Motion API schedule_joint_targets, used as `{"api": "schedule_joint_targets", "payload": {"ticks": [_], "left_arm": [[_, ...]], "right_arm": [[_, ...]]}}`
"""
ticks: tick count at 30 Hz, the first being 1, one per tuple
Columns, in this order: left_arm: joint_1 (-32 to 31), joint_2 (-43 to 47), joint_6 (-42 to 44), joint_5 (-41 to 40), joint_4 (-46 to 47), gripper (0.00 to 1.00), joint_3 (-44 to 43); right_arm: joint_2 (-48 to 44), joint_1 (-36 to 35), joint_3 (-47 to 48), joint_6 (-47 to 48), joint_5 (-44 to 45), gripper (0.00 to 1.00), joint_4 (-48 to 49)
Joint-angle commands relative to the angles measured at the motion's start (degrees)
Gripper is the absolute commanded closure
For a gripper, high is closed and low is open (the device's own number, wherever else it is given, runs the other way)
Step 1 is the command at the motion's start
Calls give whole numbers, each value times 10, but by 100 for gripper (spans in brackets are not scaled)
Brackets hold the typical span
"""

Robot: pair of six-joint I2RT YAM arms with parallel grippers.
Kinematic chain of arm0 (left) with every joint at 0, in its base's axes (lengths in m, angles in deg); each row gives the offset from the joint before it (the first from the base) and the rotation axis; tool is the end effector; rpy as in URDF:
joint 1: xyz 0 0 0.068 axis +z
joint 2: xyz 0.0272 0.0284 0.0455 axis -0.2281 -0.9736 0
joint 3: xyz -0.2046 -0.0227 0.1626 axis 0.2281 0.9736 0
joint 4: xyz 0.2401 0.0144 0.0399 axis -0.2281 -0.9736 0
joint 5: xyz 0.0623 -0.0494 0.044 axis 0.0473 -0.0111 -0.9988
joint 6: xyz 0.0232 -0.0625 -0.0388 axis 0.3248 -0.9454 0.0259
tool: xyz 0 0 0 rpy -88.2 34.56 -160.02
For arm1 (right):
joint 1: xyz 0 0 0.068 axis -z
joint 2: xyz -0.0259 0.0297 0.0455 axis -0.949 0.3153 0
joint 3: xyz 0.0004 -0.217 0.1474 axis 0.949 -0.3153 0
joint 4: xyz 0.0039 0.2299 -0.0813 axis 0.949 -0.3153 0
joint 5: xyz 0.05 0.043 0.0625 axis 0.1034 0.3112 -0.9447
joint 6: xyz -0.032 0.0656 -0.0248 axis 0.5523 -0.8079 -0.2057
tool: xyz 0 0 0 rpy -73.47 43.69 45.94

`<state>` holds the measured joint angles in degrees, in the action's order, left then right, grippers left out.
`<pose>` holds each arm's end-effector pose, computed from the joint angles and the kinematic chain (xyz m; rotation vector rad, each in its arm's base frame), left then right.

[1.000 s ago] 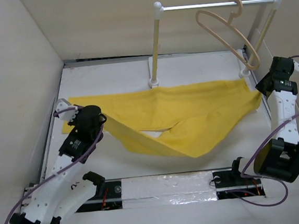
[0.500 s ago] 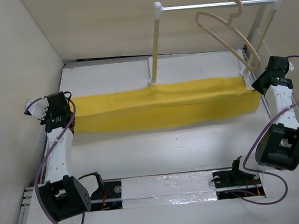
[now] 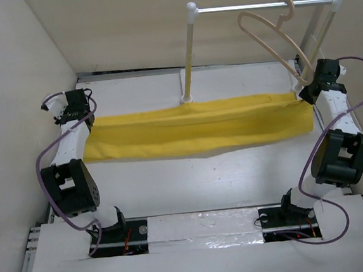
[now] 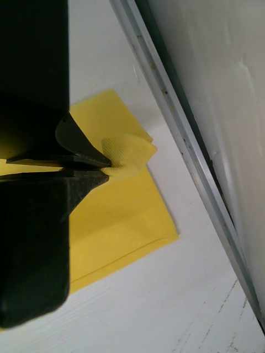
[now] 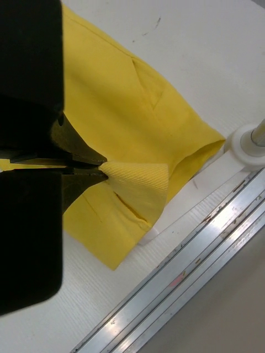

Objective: Place the trousers on the hanger
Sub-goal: Fold the trousers at the center of the board.

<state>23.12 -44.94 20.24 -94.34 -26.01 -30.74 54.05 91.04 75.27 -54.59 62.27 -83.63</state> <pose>0.3196 0.0956 0.2707 -1.1485 1.7688 0.4215 0.3288 -0.1293 0.2755 0.9574 2.1080 -0.1796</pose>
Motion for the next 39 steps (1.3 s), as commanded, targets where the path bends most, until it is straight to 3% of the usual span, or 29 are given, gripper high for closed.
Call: {"api": "schedule_joint_targets", "payload": {"ticks": [1, 11, 13, 16, 17, 18, 19, 20, 22, 27, 28, 30, 35, 37, 38, 39], "left_arm": [[-2, -48, 29, -39, 33, 100, -60], [-20, -162, 59, -61, 63, 98, -140], [-20, -182, 61, -57, 60, 92, -147], [-20, -191, 66, -55, 68, 91, -155], [-20, -190, 68, -54, 69, 88, -156], [-20, -188, 71, -47, 70, 82, -157], [-20, -187, 77, -40, 75, 68, -156], [-20, -188, 76, -37, 68, 61, -162], [-20, -180, 71, -20, 63, 43, -160], [-20, -115, 56, 17, 71, 40, -111], [-20, -90, 52, 28, 79, 39, -84], [-20, -64, 47, 41, 77, 39, -60], [-20, 29, 17, 106, 86, 40, 62], [-15, 65, -2, 144, 88, 40, 95], [-10, 75, -8, 159, 91, 40, 126], [-10, 84, -20, 189, 93, 40, 138]], "right_arm": [[25, -3, 52, 18, 52, 100, 72], [99, -15, 86, 10, 21, 100, 119], [114, -15, 88, 10, 1, 93, 141], [116, -10, 88, -15, -46, 85, 164], [112, -10, 69, -19, -57, 75, 188], [107, -4, 59, -26, -83, 68, 209], [95, -4, 52, -31, -91, 61, 231], [90, -4, 39, -34, -99, 53, 245], [79, -4, 27, -48, -126, 49, 265], [20, -10, -51, -73, -175, 36, 306], [-3, -10, -69, -84, -187, 30, 326], [-29, -10, -108, -101, -207, 28, 343], [-156, -22, -302, -132, -206, 21, 438], [-211, -22, -347, -116, -199, 31, 439], [-227, -22, -385, -112, -189, 68, 430], [-242, -22, -406, -103, -176, 86, 429]]}}
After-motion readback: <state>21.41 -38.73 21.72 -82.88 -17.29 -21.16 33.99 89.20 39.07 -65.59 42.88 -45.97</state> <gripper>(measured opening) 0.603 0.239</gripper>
